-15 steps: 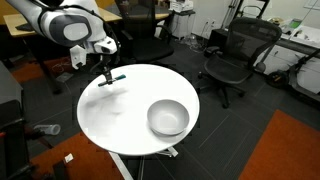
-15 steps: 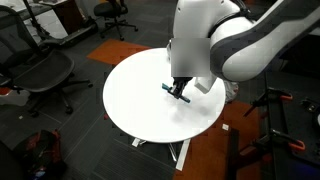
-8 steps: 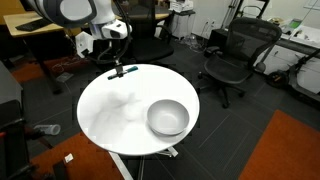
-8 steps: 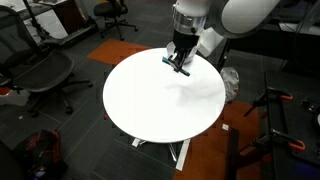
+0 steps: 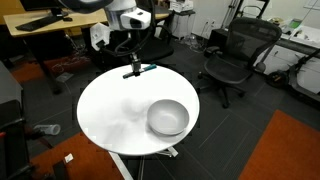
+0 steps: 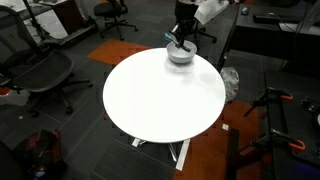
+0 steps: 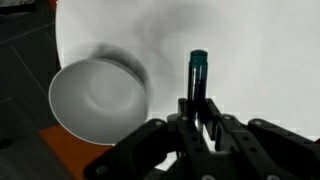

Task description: Put the marker in the bowl

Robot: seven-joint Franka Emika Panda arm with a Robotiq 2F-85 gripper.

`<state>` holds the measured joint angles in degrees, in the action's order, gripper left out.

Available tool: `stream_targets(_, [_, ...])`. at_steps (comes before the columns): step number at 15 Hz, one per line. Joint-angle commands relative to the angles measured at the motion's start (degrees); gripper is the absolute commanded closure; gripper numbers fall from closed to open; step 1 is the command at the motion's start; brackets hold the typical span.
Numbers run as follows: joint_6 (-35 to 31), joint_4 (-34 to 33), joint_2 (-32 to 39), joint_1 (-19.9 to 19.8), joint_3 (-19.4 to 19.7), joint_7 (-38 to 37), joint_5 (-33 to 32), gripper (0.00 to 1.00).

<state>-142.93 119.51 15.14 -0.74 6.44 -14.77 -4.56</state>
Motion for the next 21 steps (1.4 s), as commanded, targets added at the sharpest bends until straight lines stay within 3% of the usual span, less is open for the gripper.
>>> stream_targets(1, [3.83, -5.39, 2.38, -1.74, 0.87, 1.27, 0.12, 0.95])
stream_targets(9, [6.5, -12.75, 7.76, -5.27, 3.25, 1.24, 0.96, 0.95])
stream_targets(21, [6.95, -15.85, 14.05, -8.88, 3.9, 1.39, 2.74, 0.95])
